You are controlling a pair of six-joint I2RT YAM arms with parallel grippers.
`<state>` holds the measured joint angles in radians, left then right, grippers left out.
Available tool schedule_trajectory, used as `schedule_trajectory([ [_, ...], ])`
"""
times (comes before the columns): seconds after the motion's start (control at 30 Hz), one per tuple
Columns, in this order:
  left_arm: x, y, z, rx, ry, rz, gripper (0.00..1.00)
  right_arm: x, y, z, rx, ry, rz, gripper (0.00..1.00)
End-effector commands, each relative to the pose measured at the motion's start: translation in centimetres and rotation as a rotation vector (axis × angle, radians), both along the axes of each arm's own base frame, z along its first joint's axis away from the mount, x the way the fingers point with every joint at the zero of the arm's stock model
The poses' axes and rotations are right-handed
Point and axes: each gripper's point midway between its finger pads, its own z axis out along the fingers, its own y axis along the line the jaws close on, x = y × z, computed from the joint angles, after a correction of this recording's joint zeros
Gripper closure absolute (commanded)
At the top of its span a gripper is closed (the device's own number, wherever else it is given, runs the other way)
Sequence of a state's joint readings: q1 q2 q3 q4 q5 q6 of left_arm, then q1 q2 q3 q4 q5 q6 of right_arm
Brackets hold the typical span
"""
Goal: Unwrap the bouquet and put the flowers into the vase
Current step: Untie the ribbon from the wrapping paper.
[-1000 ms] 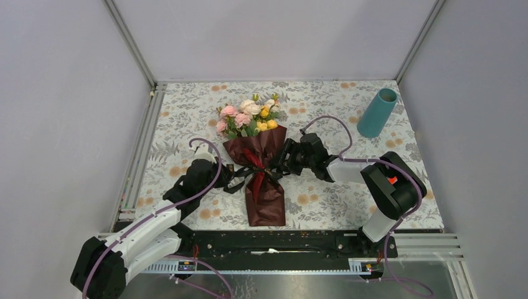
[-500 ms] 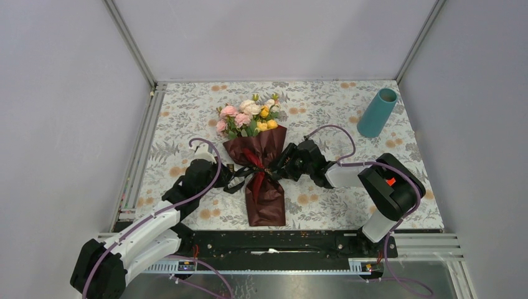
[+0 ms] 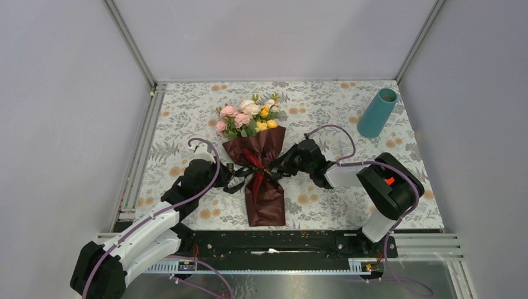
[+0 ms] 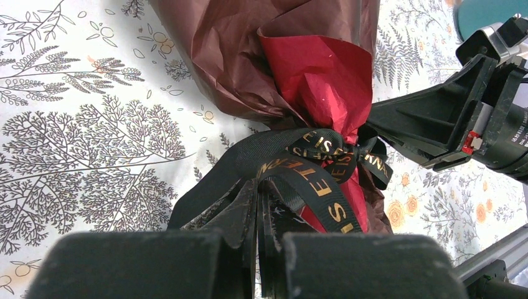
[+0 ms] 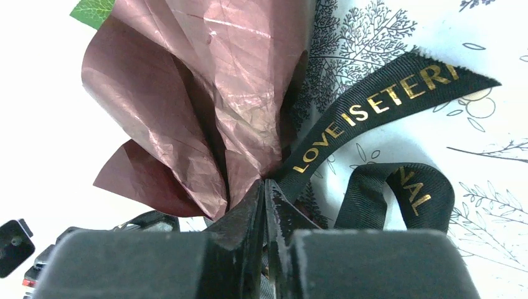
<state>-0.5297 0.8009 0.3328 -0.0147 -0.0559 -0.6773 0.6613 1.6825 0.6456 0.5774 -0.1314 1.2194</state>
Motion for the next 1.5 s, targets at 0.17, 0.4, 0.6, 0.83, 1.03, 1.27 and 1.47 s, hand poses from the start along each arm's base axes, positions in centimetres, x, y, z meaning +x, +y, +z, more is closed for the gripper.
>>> schedule_trajectory([
  [0.17,0.6,-0.2,2.0,-0.013,-0.047,-0.011,1.00,0.3,-0.4,3.2,0.017,-0.091,-0.025,1.00],
  [0.4,0.6,-0.1,2.2,-0.012,-0.051,-0.012,1.00,0.0,-1.4,3.7,-0.023,-0.122,-0.033,1.00],
  [0.6,0.4,0.0,2.2,-0.015,-0.051,-0.012,1.00,-0.8,-2.2,2.5,-0.047,-0.097,-0.038,0.95],
  [0.83,0.3,0.0,2.0,-0.015,-0.046,-0.015,1.00,-1.3,-1.7,2.0,-0.007,-0.072,-0.043,0.65],
  [1.03,0.3,0.0,2.0,-0.013,-0.046,-0.020,1.00,-1.3,-0.1,2.2,0.026,-0.061,-0.027,0.50],
  [1.27,0.3,-0.1,2.0,-0.011,-0.048,-0.027,1.00,-1.2,0.7,2.1,0.045,-0.049,-0.026,0.43],
  [1.47,0.3,-0.2,2.0,-0.012,-0.044,-0.034,1.00,-0.6,1.3,1.4,0.040,-0.040,-0.031,0.38],
])
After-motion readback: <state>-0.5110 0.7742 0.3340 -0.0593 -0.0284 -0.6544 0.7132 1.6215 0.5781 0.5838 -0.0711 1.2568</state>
